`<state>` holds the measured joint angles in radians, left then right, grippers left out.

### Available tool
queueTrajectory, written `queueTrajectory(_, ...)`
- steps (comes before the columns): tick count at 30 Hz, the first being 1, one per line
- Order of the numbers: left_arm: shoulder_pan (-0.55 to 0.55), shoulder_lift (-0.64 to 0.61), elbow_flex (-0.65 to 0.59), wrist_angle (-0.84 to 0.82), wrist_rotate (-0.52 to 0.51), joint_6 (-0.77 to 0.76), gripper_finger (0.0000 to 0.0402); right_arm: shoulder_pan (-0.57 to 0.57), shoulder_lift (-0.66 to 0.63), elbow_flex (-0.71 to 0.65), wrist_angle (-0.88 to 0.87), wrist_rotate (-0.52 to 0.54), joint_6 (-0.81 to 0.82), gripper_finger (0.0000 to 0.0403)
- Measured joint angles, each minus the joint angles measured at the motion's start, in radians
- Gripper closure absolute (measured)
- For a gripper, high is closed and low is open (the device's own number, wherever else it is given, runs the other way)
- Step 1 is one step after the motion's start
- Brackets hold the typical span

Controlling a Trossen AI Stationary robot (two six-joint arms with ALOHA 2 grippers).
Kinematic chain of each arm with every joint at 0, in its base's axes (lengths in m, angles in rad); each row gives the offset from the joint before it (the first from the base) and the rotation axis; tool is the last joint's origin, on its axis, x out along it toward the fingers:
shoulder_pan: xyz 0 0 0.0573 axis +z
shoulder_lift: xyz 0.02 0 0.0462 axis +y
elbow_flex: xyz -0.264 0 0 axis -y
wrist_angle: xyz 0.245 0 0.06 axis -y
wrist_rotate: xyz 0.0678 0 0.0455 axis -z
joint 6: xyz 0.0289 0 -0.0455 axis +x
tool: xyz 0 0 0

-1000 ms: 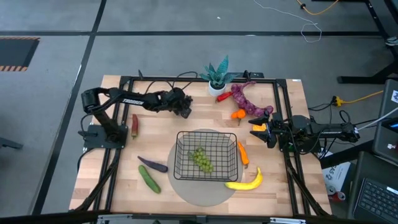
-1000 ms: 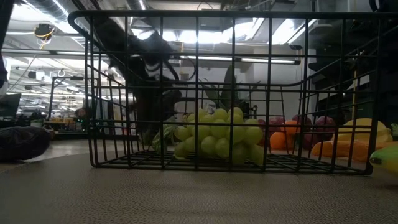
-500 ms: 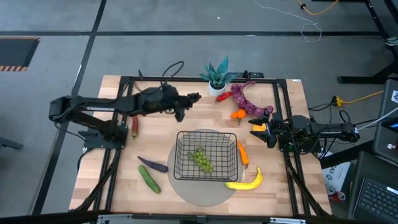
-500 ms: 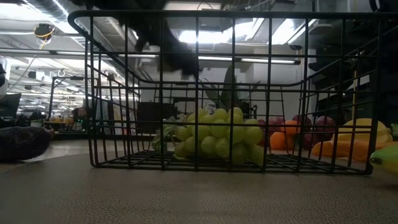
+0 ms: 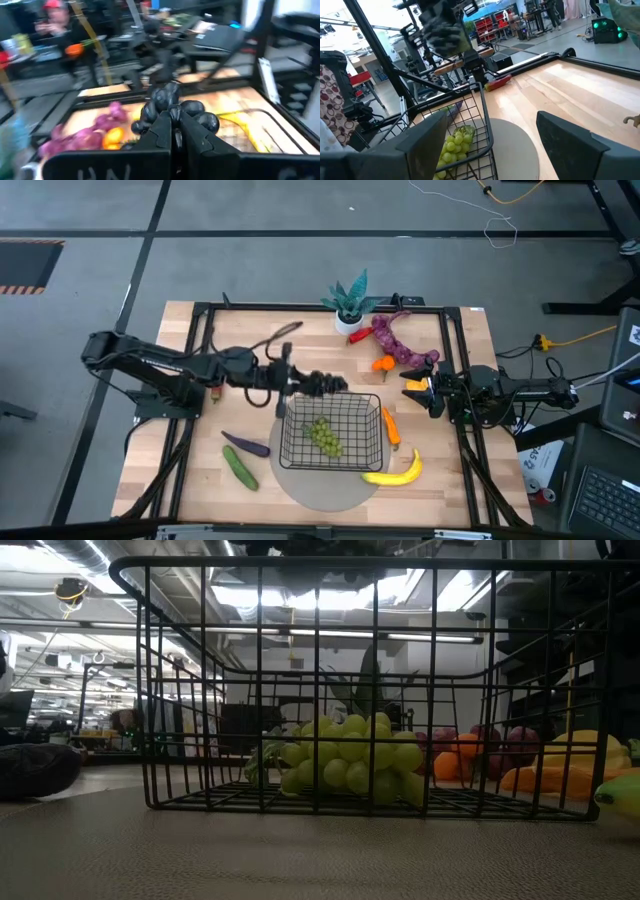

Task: Build produce basket
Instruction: Put the black grapes into the black wire basket

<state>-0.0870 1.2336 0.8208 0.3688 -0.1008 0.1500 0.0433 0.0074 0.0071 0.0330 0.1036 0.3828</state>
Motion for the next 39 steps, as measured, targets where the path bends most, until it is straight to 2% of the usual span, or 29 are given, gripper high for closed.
queueTrajectory(6, -0.018, 0.046, 0.000, 0.009, 0.102, 0.099, 0.0398, 0.000, 0.000, 0.000, 0.000, 0.000, -0.002, 0.0093)
queueTrajectory(15, -0.019, 0.121, 0.000, 0.133, 0.228, 0.200, 0.0397, 0.000, 0.000, 0.000, 0.002, 0.010, -0.023, 0.0093)
queueTrajectory(22, -0.010, 0.167, 0.000, 0.184, 0.242, 0.200, 0.0396, 0.000, 0.000, 0.000, 0.006, 0.035, -0.026, 0.0093)
queueTrajectory(28, -0.006, 0.213, 0.000, 0.297, 0.244, 0.200, 0.0384, 0.000, 0.000, 0.000, 0.006, 0.035, -0.026, 0.0093)
queueTrajectory(39, -0.005, 0.230, 0.000, 0.326, 0.244, 0.201, 0.0364, 0.000, 0.000, 0.000, 0.006, 0.036, -0.050, 0.0092)
